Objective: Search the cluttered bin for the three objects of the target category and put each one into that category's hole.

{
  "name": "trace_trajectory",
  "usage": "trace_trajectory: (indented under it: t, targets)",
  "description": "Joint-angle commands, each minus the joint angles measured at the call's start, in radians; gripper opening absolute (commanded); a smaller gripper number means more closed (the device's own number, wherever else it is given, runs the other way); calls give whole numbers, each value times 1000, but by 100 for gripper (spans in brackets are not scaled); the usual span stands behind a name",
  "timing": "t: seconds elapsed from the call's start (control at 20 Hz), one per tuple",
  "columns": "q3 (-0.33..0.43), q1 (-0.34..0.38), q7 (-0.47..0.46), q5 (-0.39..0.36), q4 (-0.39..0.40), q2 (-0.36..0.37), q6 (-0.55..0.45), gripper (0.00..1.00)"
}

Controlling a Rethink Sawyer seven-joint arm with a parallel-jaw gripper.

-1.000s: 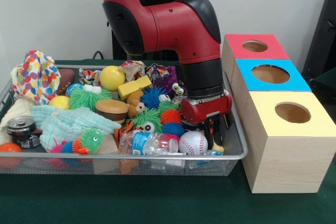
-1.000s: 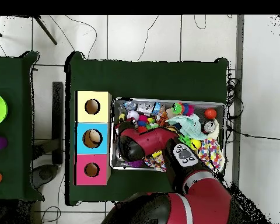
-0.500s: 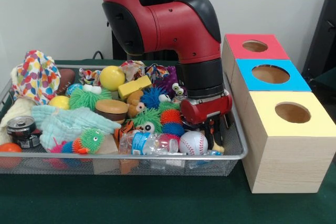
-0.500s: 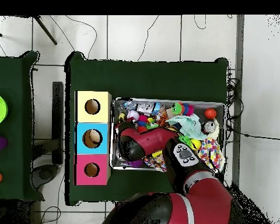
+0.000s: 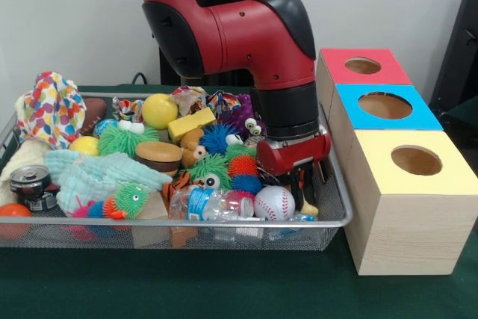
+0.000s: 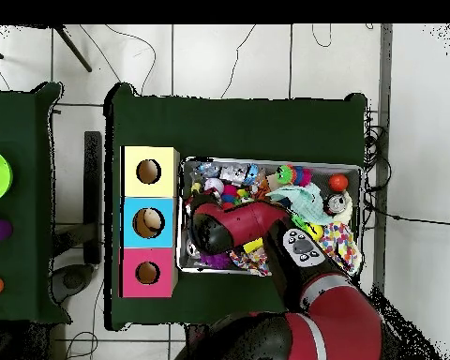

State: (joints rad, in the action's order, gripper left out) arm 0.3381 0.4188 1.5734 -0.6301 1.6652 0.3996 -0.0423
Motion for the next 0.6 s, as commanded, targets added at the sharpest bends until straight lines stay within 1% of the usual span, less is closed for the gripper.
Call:
trace_trajectory:
  t: [0.05,0.25,0.35,0.6]
  targets:
    - [68,44,-10,39,-36,38,-216,0]
    - [77,54,-16,47,-21,51,-252,0]
    - [77,53,-17,47,-26,50,-263,0]
    - [69,49,-14,33,-36,35,-266,0]
